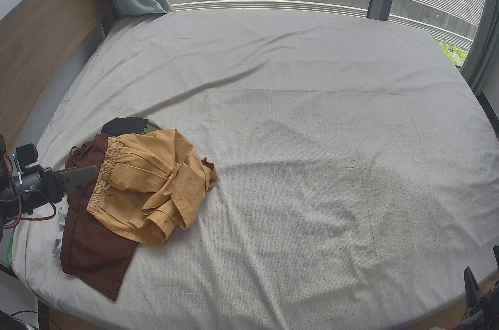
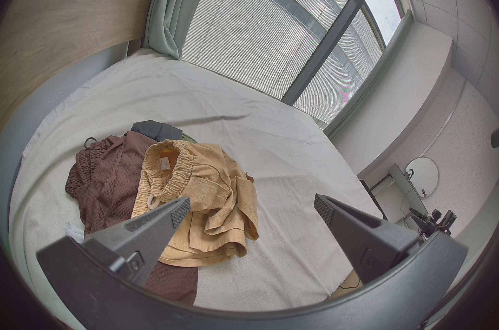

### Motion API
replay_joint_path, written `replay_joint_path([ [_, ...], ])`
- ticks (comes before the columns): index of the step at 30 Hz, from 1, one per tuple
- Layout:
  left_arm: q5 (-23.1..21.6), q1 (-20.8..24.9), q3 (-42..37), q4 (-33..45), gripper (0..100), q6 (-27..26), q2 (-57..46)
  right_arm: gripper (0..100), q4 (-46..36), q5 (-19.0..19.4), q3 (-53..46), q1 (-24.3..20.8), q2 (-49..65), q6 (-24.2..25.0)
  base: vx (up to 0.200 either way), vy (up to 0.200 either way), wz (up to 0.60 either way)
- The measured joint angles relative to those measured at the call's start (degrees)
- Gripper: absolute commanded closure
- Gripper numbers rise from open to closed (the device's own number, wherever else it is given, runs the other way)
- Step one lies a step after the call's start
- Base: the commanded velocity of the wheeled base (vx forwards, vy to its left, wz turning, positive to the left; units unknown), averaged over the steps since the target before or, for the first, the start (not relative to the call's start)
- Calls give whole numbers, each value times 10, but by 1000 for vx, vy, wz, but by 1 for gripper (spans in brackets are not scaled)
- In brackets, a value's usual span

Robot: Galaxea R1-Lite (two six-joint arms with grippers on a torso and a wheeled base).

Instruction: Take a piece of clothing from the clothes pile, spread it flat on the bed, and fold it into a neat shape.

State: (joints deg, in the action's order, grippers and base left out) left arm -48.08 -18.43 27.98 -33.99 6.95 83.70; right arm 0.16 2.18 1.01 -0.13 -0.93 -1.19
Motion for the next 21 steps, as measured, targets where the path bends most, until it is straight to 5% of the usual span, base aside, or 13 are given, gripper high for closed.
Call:
replay_joint_path([
  [21, 5, 14, 75, -103, 0, 0, 169, 0, 0, 0, 0, 0, 0, 0, 0, 0, 0],
])
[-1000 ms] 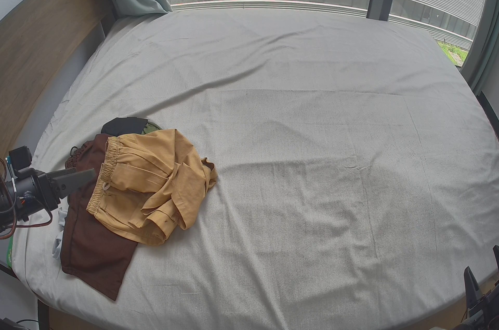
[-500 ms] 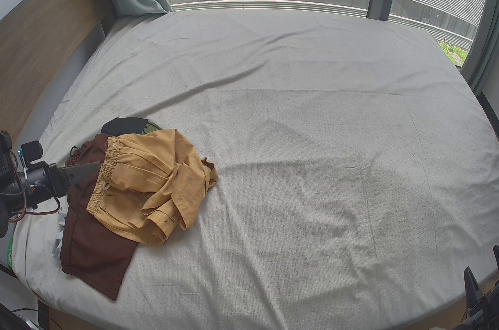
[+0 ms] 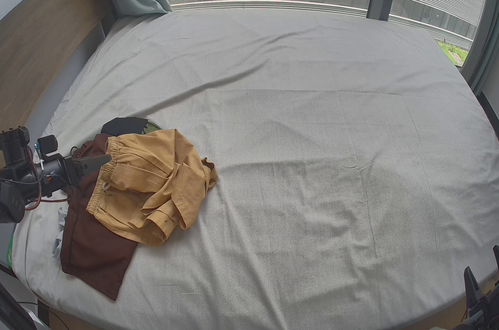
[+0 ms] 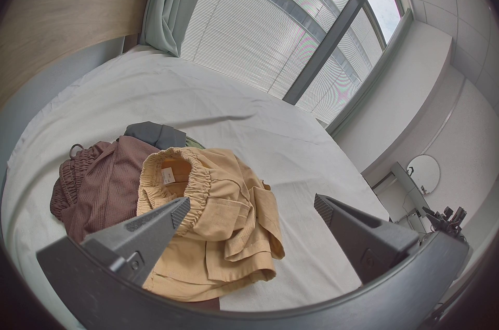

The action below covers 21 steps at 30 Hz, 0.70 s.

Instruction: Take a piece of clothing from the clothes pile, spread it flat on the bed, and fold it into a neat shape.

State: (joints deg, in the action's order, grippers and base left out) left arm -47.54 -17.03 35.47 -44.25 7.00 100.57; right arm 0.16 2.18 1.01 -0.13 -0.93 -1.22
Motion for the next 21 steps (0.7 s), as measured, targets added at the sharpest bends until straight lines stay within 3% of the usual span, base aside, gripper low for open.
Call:
replay_joint_path([
  [21, 17, 31, 88, -8, 0, -10, 95, 0, 0, 0, 0, 0, 0, 0, 0, 0, 0],
])
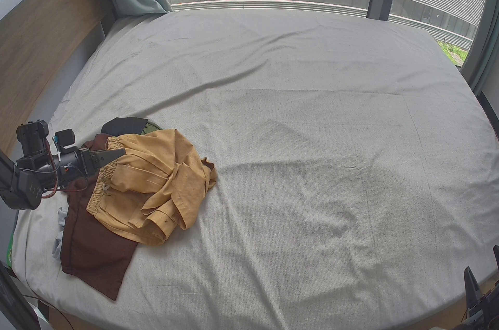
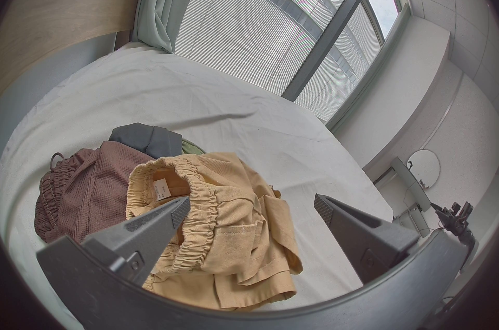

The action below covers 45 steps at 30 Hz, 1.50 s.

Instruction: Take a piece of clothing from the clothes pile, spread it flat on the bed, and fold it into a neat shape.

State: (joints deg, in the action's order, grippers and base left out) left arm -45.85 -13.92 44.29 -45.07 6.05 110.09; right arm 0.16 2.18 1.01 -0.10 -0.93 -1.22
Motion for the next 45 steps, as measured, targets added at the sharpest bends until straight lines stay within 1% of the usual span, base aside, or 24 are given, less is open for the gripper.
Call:
replay_joint_path([
  [4, 2, 1, 9, 0, 0, -14, 16, 0, 0, 0, 0, 0, 0, 0, 0, 0, 0],
  [12, 3, 5, 17, 0, 0, -15, 33, 0, 0, 0, 0, 0, 0, 0, 0, 0, 0],
  [19, 3, -9, 28, -1, 0, -17, 40, 0, 0, 0, 0, 0, 0, 0, 0, 0, 0],
  [25, 3, -10, 29, -1, 0, -16, 46, 0, 0, 0, 0, 0, 0, 0, 0, 0, 0],
  [40, 0, 28, 26, -9, 0, -21, 63, 0, 0, 0, 0, 0, 0, 0, 0, 0, 0],
  [45, 1, 33, 22, -9, 0, -26, 65, 0, 0, 0, 0, 0, 0, 0, 0, 0, 0],
])
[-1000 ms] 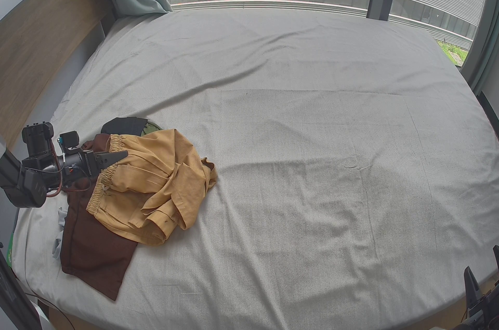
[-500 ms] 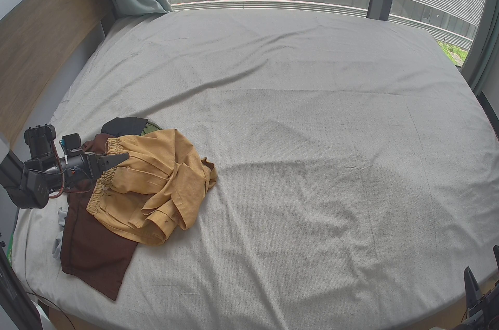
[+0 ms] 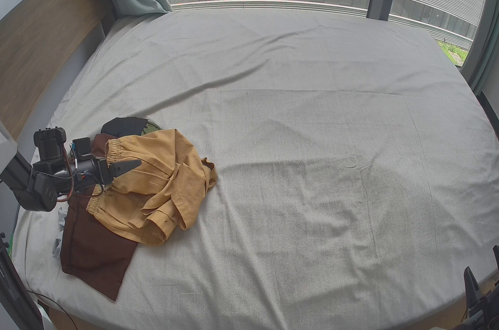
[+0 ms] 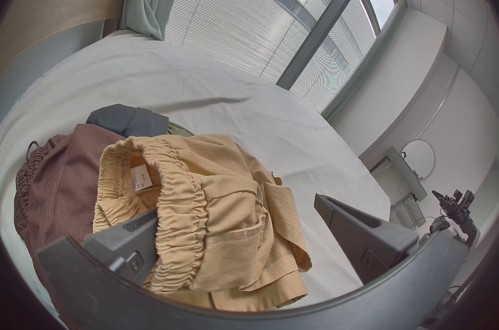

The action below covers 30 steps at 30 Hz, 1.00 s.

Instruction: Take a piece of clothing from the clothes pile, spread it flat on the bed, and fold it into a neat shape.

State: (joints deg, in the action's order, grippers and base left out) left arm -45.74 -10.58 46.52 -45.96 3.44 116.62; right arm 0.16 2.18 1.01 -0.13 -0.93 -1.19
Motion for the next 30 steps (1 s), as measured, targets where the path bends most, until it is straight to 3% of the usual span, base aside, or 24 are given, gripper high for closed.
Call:
replay_joint_path([
  [6, 1, -2, -4, 0, 0, -5, 3, 0, 0, 0, 0, 0, 0, 0, 0, 0, 0],
  [7, 1, -2, -4, 0, 100, -6, 4, 0, 0, 0, 0, 0, 0, 0, 0, 0, 0],
  [20, -4, -2, -5, 0, 100, -7, 9, 0, 0, 0, 0, 0, 0, 0, 0, 0, 0],
  [30, -2, 0, -27, 0, 100, 35, -24, 0, 0, 0, 0, 1, 0, 0, 0, 0, 0],
])
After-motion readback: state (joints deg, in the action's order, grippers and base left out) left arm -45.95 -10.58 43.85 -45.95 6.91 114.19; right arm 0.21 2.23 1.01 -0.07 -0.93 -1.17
